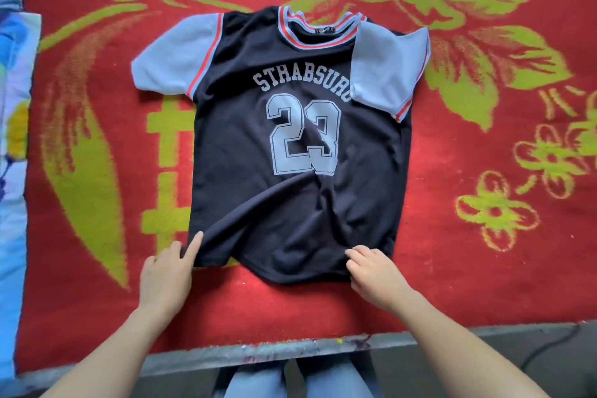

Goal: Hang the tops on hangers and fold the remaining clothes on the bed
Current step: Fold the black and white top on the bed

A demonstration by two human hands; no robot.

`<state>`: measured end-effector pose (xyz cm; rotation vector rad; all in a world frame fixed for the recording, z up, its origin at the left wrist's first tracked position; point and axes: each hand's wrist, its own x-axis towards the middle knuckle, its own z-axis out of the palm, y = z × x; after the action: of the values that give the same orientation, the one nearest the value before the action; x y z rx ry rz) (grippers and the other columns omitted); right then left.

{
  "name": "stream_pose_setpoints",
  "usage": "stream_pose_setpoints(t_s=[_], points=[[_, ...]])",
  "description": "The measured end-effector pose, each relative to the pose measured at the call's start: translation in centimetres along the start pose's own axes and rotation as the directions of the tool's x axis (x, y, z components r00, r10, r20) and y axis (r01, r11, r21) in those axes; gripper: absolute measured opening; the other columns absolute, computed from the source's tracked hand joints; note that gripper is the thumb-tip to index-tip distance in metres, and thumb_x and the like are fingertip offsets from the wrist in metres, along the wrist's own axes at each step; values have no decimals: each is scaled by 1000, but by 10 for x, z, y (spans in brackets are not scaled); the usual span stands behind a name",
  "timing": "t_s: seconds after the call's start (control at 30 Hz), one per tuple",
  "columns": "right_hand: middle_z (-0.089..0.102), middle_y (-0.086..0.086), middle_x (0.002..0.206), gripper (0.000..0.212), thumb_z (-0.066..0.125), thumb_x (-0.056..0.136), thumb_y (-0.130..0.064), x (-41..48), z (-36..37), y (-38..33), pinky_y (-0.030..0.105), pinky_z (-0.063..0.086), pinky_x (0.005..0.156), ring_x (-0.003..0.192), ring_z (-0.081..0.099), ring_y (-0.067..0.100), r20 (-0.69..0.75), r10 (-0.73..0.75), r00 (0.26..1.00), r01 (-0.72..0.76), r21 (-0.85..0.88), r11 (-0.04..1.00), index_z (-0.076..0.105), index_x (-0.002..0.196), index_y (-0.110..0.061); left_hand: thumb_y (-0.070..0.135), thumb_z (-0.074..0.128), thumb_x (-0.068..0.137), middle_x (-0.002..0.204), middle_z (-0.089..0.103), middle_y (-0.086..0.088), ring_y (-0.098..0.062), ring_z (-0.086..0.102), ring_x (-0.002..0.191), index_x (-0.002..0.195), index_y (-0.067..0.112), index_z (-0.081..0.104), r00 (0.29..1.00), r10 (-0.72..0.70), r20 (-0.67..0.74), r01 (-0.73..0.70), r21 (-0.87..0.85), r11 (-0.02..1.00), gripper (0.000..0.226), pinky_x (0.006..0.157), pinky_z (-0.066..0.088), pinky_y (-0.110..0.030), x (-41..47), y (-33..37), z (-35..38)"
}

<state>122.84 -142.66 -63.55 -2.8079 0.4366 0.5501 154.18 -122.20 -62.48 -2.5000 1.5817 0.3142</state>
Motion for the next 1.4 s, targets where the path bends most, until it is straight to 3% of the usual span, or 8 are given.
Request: stream_pose_setpoints(t_s=[0.13,0.37,0.63,0.73,0.83,1.0,1.13,1.4], points=[[49,4,62,54,81,33,-17,-23,-14,7,22,29,35,46,52,22,-10,144,989,-142,116,983,42,72,-17,7,31,63,70,53,-19,-30,52,48,99,5,68,981,150,-119,-153,-12,988,51,48,31,-29,-9,-3,-6],[48,-1,52,65,69,41,-5,-82,-7,15,19,26,29,35,47,17,-34,44,998,-48,-96,994,45,101,-13,1,33,64,78,35,-5,-23,31,62,100,10,54,882,385,-272,-399,5,917,42,54,20,-26,-28,-20,-11],[43,-2,31,51,82,0,-26,-118,23,13,14,15,35,27,46,11,255,159,954,-150,-54,987,50,40,-26,10,38,62,58,46,-3,-22,38,63,54,18,58,785,614,85,-618,168,768,23,57,22,-35,-77,-9,15],[70,3,87,30,79,61,-32,-109,14,-5,23,44,67,87,64,14,454,174,874,-128,-131,983,68,88,-26,19,69,39,49,45,2,-21,44,53,44,21,53,765,507,397,-576,70,814,17,49,30,-28,-88,8,20],[55,6,122,41,53,88,-44,-97,16,-1,32,35,92,119,47,23,574,258,777,-251,-93,963,56,120,-18,39,81,17,41,45,5,-15,48,37,42,24,53,747,477,463,-520,-41,853,40,40,29,-18,-81,17,24],[51,2,49,48,93,32,-45,-60,-1,22,27,40,35,45,55,19,115,284,952,-268,-139,953,57,49,-19,49,45,71,48,49,0,-20,53,43,48,18,55,850,470,238,-475,-39,879,39,40,38,-25,-43,34,0],[53,8,59,37,92,41,-23,-13,-42,47,30,38,37,53,55,28,-59,357,932,-361,-115,925,62,58,-10,32,66,66,67,57,-7,-27,56,59,69,11,67,928,334,166,-342,27,939,21,44,41,-30,10,45,-25],[58,23,87,59,79,34,3,94,-80,110,36,44,48,78,55,37,-257,463,848,-497,-84,864,66,91,-1,24,92,35,107,66,-22,-37,66,88,105,8,71,959,132,252,-139,11,990,75,55,53,-41,115,66,-41]])
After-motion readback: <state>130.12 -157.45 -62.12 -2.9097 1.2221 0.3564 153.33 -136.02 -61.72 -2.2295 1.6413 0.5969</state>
